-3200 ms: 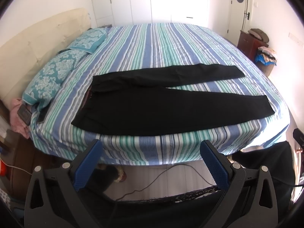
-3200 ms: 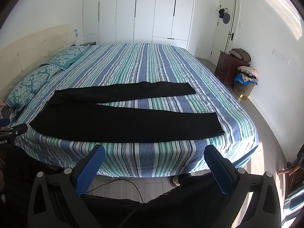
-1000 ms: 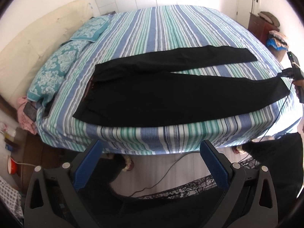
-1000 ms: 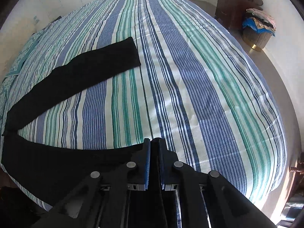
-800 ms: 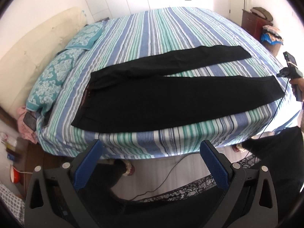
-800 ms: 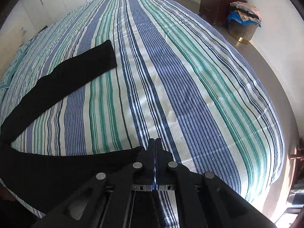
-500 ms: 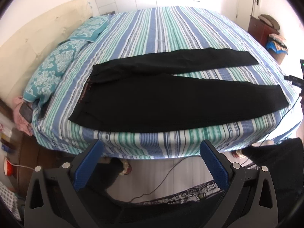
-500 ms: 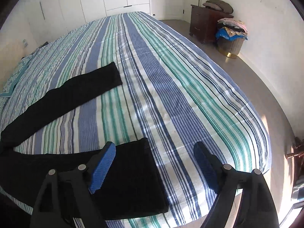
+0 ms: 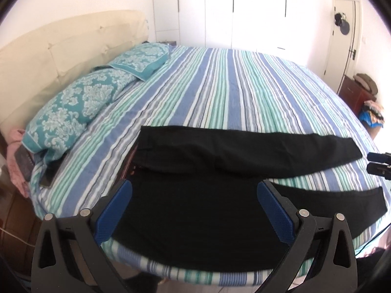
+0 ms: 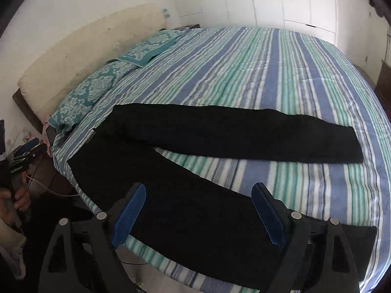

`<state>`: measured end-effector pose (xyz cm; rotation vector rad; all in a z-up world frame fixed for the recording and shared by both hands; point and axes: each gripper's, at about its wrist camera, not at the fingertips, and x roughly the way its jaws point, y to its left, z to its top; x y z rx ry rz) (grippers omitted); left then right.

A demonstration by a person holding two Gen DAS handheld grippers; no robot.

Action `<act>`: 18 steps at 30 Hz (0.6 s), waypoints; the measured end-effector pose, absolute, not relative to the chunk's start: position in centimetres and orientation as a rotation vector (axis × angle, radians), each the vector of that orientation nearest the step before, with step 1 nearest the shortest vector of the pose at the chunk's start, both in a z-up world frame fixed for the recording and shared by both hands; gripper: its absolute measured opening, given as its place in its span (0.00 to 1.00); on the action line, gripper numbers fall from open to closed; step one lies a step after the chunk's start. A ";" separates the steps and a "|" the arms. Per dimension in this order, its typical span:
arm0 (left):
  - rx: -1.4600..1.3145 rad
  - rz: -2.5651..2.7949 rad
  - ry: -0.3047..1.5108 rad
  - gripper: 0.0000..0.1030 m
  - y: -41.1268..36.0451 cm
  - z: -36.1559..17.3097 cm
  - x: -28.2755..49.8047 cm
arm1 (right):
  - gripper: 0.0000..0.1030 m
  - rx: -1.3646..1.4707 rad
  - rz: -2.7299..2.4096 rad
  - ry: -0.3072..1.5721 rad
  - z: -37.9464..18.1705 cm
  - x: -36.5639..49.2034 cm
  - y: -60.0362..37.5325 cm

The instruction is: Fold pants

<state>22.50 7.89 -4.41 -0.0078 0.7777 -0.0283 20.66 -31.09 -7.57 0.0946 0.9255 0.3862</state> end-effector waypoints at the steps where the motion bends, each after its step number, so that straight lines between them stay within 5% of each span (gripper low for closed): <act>1: -0.038 -0.026 0.789 0.99 8.6 -5.2 24.2 | 0.86 0.080 0.432 0.920 -7.1 22.5 -29.0; 6: -0.222 0.043 0.819 0.99 11.4 -10.6 30.5 | 0.86 -0.024 0.560 0.917 -7.2 34.8 -20.2; 18: -0.226 0.046 0.886 0.99 13.5 -17.5 35.8 | 0.82 -0.279 0.818 1.242 -23.0 56.5 -5.7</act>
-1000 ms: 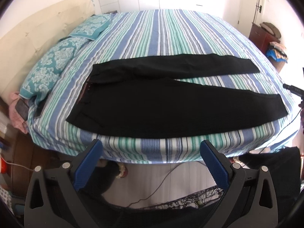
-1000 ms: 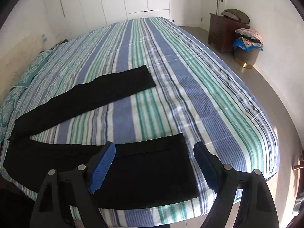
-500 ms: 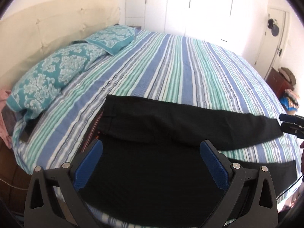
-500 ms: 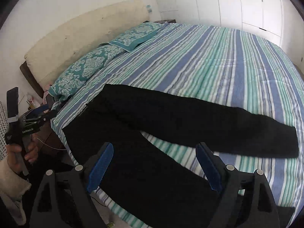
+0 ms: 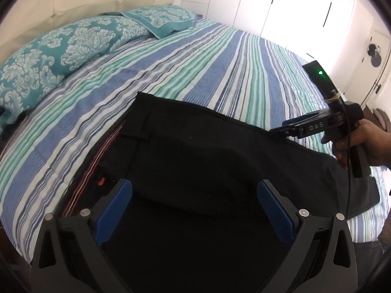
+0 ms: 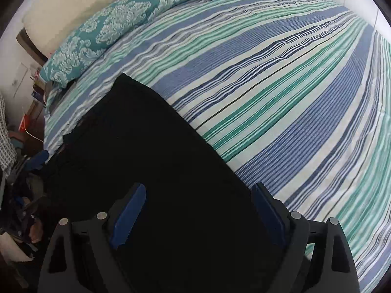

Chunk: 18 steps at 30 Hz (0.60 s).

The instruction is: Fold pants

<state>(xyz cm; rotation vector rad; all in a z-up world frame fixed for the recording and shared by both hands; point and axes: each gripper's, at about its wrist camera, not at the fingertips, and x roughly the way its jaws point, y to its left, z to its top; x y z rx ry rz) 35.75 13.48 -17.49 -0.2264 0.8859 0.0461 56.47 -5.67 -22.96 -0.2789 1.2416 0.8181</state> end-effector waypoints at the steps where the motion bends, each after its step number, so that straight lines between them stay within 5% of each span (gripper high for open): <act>1: -0.225 0.042 0.887 0.99 13.5 -17.6 35.8 | 0.80 -0.301 0.812 1.263 -24.3 57.6 -5.2; 7: -0.223 0.041 0.875 0.99 13.2 -17.3 35.8 | 0.61 -0.341 0.910 1.390 -28.0 60.3 -4.7; 9: -0.229 0.041 0.877 0.99 13.3 -17.5 35.9 | 0.21 -0.337 0.890 1.418 -27.9 60.9 -5.0; 11: -0.224 0.047 0.881 0.99 13.3 -17.6 35.9 | 0.09 -0.407 0.917 1.439 -27.4 59.9 -4.4; 18: -0.221 0.072 0.864 0.99 13.6 -17.5 35.8 | 0.06 -0.969 0.778 1.146 -25.7 55.6 -0.6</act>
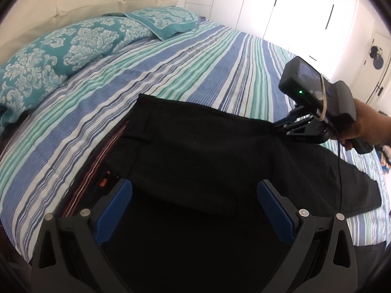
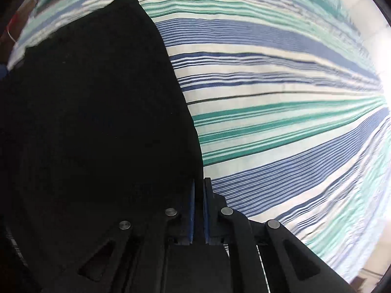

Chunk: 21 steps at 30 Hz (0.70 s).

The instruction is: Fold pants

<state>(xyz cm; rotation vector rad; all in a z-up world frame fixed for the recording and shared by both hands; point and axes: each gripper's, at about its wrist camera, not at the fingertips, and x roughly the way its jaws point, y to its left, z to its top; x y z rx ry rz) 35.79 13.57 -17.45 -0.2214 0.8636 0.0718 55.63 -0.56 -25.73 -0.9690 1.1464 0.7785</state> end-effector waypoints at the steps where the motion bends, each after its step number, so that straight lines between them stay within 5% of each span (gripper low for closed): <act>1: -0.215 0.079 0.860 0.99 13.6 -17.4 35.8 | 0.05 -0.994 0.737 1.109 -26.0 55.8 -0.3; 8: -0.188 0.085 0.858 0.99 13.2 -17.5 35.9 | 0.13 -0.941 0.627 1.018 -27.7 56.4 -0.5; 11: -0.176 0.081 0.856 0.99 12.6 -17.6 36.0 | 0.57 -0.746 0.614 1.063 -25.0 57.8 -3.4; 16: -0.155 0.048 0.852 0.99 10.8 -17.6 35.7 | 0.59 -0.477 0.584 1.146 -20.4 59.8 -15.7; 21: -0.083 0.021 0.854 0.99 8.6 -18.0 35.9 | 0.59 -0.519 0.519 1.362 -24.0 58.9 -23.1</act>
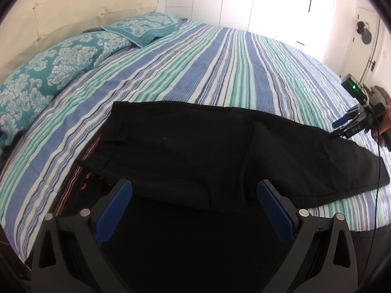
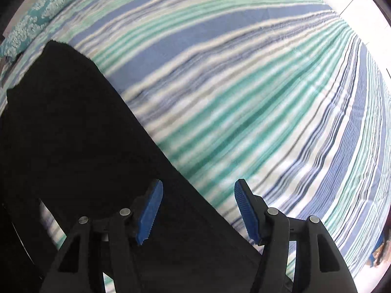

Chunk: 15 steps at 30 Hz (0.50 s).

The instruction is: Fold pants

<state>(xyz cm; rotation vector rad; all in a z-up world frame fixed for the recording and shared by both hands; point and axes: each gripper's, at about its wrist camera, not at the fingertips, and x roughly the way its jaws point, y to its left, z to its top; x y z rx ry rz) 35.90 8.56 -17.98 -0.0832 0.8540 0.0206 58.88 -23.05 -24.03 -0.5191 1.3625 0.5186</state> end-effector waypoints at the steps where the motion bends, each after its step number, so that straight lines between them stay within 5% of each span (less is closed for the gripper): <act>1: -0.080 0.017 0.857 0.99 8.3 -18.1 35.9 | 0.59 -0.523 0.526 1.382 -24.8 58.7 -24.1; 4: -0.070 0.007 0.861 0.99 7.6 -18.3 35.9 | 0.58 -0.504 0.568 1.380 -26.4 58.5 -24.5; 8: -0.047 0.009 0.865 0.99 7.0 -18.6 36.2 | 0.10 -0.561 0.615 1.371 -26.1 58.6 -23.2; 12: -0.040 0.015 0.862 0.99 6.6 -18.7 36.4 | 0.09 -0.876 0.493 1.232 -25.9 58.5 -19.7; 15: -0.024 0.014 0.866 0.99 6.2 -18.9 36.3 | 0.11 -0.838 0.430 1.222 -26.6 59.6 -19.2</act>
